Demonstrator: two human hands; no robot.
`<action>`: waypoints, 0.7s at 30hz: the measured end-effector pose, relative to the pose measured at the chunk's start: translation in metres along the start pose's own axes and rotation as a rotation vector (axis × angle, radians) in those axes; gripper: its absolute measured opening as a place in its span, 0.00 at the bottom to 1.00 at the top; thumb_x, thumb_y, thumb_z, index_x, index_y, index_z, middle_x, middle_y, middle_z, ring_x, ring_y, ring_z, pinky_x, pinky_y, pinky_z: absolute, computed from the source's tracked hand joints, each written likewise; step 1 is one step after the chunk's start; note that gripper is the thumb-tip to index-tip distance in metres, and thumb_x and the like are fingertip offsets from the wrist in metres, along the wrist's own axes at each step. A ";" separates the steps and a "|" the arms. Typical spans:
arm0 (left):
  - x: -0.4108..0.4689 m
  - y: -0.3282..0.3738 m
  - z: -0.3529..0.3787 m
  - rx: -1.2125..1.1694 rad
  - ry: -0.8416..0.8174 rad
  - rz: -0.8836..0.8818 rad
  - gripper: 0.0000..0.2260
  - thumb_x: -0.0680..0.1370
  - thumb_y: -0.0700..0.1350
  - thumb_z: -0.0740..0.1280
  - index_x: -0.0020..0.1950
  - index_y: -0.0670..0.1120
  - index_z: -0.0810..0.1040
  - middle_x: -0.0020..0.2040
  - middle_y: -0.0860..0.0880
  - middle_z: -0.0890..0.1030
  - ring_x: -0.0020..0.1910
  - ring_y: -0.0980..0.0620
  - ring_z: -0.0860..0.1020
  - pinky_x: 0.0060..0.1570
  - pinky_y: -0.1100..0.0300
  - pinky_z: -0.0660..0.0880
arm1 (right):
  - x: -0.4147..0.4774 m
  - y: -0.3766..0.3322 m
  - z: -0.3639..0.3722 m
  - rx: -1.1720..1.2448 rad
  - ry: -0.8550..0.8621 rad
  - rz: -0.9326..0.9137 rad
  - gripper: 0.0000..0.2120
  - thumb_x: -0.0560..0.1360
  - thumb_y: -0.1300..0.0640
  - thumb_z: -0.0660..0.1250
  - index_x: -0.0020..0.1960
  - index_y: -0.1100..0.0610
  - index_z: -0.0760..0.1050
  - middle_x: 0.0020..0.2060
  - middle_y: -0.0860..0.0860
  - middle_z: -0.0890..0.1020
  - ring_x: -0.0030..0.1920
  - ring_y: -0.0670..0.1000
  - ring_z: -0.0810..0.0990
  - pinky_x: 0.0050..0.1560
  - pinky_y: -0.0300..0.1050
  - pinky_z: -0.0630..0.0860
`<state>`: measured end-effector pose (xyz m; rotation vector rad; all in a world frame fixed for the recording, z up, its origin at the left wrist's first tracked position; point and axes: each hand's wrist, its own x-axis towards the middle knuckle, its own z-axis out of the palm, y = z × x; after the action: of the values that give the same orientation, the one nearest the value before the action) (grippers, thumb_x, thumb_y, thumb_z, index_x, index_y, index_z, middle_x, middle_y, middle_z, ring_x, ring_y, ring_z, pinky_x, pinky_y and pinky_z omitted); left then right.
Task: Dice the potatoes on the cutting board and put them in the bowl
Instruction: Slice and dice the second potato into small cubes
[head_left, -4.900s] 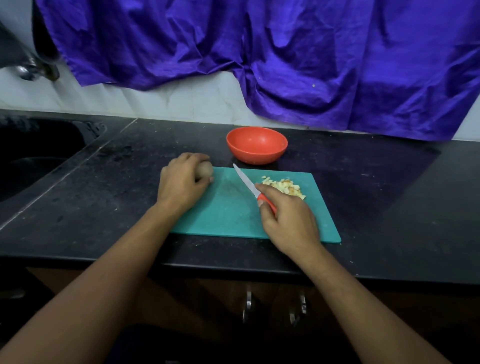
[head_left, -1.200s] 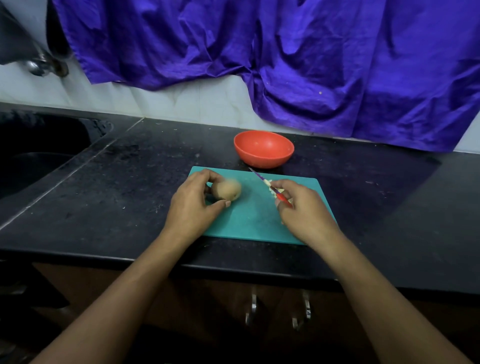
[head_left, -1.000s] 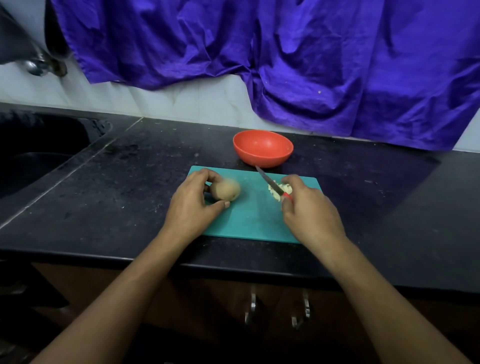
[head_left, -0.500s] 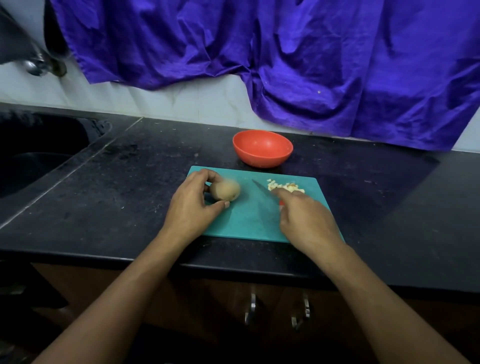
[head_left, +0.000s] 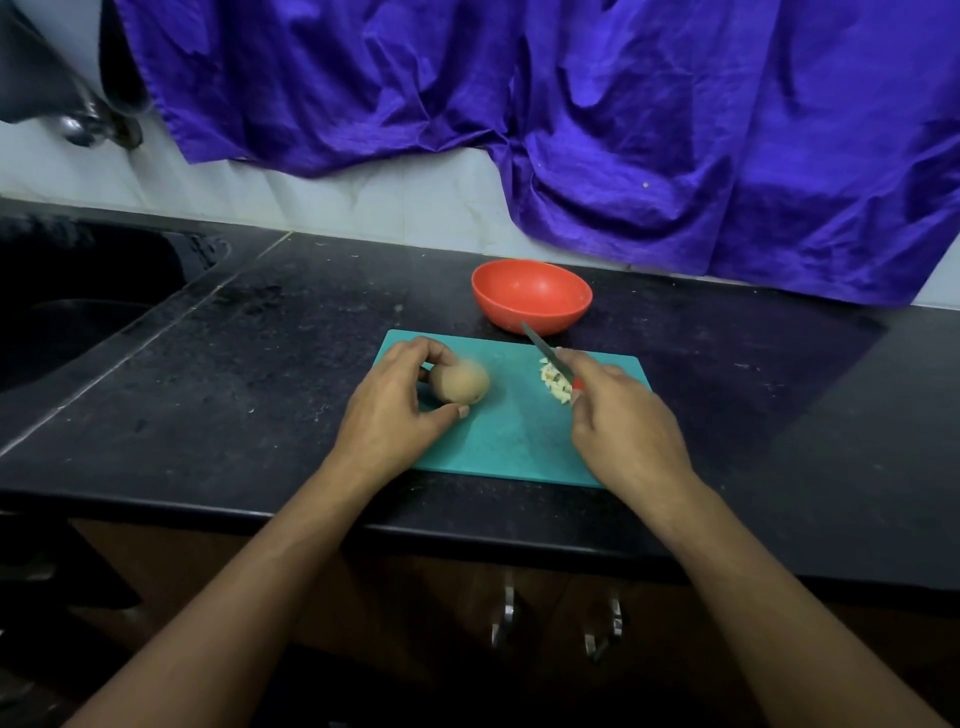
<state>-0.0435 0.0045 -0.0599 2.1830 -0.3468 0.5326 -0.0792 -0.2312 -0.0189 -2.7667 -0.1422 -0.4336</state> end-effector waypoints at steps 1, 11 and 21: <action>0.000 0.000 0.000 0.004 -0.005 0.002 0.21 0.67 0.48 0.81 0.56 0.57 0.76 0.55 0.61 0.77 0.52 0.61 0.77 0.53 0.48 0.79 | -0.001 0.000 0.002 -0.004 -0.025 -0.001 0.25 0.82 0.61 0.58 0.75 0.41 0.64 0.61 0.50 0.77 0.55 0.56 0.78 0.51 0.57 0.79; 0.000 -0.001 0.000 -0.005 0.005 -0.002 0.21 0.67 0.48 0.80 0.55 0.58 0.76 0.55 0.61 0.77 0.51 0.61 0.77 0.53 0.48 0.79 | 0.007 0.011 0.006 0.131 -0.128 0.039 0.26 0.83 0.59 0.57 0.75 0.37 0.62 0.58 0.51 0.79 0.52 0.53 0.77 0.49 0.52 0.74; -0.001 -0.001 0.000 -0.006 0.005 -0.013 0.21 0.68 0.48 0.81 0.55 0.57 0.76 0.55 0.61 0.77 0.51 0.61 0.78 0.53 0.48 0.79 | -0.006 0.003 0.006 -0.111 -0.041 -0.024 0.26 0.85 0.53 0.56 0.80 0.36 0.57 0.63 0.51 0.78 0.53 0.55 0.79 0.49 0.55 0.80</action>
<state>-0.0436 0.0052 -0.0610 2.1761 -0.3305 0.5286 -0.0823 -0.2325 -0.0274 -2.8873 -0.1655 -0.4023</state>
